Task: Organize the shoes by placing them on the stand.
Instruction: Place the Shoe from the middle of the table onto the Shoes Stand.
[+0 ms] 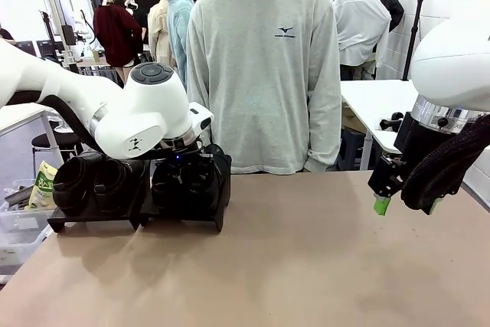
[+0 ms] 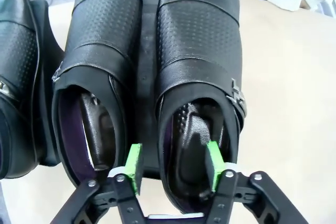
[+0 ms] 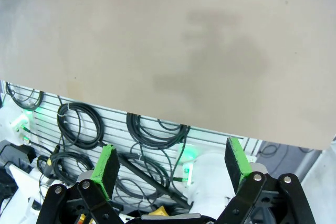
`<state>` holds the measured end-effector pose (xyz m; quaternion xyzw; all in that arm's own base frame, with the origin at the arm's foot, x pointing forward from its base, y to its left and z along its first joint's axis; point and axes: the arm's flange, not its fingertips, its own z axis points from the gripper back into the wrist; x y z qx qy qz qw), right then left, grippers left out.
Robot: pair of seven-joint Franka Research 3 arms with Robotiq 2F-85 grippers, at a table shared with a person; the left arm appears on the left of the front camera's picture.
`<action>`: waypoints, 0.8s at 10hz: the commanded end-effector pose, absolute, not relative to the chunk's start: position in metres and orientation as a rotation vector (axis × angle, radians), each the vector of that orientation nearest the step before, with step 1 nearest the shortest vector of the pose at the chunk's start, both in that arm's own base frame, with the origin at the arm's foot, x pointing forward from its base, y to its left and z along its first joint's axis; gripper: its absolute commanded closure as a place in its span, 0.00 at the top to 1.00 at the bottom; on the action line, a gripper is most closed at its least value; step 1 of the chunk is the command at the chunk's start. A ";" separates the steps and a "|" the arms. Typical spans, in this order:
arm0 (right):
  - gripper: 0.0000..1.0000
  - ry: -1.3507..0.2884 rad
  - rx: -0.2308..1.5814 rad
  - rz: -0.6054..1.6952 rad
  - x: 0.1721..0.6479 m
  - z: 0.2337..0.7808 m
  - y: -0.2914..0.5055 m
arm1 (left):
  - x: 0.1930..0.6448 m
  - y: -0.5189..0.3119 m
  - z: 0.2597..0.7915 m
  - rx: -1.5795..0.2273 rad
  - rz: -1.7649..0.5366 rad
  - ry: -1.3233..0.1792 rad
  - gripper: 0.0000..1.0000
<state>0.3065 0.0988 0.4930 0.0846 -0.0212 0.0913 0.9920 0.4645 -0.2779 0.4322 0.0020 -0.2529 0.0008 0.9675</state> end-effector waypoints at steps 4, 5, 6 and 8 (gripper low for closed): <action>1.00 -0.037 0.180 0.199 0.309 0.495 0.099 | 0.462 -0.280 0.438 0.000 -0.003 -0.523 1.00; 1.00 -0.037 0.180 0.199 0.309 0.495 0.099 | 0.462 -0.280 0.438 0.000 -0.003 -0.523 1.00; 1.00 -0.037 0.180 0.199 0.309 0.495 0.099 | 0.462 -0.280 0.438 0.000 -0.003 -0.523 1.00; 1.00 -0.037 0.180 0.199 0.309 0.495 0.099 | 0.462 -0.280 0.438 0.000 -0.003 -0.523 1.00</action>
